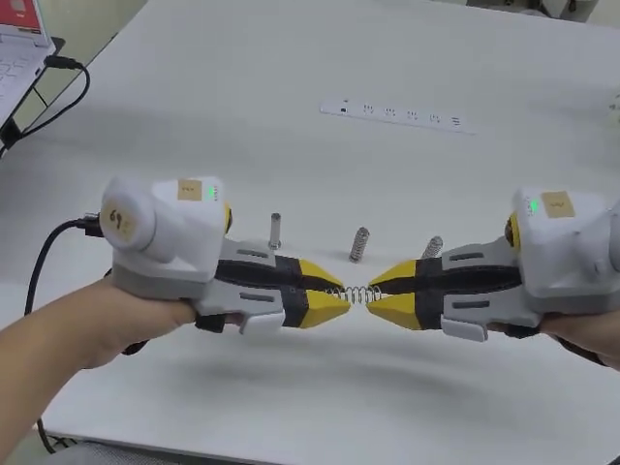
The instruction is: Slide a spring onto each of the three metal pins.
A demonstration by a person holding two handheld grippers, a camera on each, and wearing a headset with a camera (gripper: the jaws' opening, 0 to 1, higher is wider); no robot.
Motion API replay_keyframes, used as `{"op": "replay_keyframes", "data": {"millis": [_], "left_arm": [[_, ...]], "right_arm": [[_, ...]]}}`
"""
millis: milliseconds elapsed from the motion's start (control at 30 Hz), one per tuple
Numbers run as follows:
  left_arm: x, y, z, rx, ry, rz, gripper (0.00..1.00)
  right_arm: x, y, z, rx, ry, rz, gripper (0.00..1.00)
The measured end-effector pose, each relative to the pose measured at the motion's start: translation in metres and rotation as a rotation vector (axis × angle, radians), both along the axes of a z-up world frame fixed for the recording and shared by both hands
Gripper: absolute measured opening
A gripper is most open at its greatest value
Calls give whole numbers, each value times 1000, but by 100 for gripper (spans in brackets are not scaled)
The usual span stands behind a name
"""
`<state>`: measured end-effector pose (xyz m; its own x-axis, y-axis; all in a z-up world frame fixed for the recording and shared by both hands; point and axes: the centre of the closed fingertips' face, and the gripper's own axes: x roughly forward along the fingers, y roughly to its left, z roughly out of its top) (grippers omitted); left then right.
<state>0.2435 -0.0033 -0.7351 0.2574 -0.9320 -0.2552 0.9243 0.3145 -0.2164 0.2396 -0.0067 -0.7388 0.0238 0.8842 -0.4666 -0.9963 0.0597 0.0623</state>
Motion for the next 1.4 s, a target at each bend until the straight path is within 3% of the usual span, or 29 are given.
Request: {"op": "replay_keyframes", "data": {"millis": [567,1033,1400], "left_arm": [[-2,0,-3,7,3,2,2],[-7,-4,-9,33,-3,-15,2],[-5,-8,-8,37,-16,-18,2]], "right_arm": [[2,1,12,20,-16,19,8],[-1,17,32,127,27,6,8],[-5,28,40,151,-18,18,8]]}}
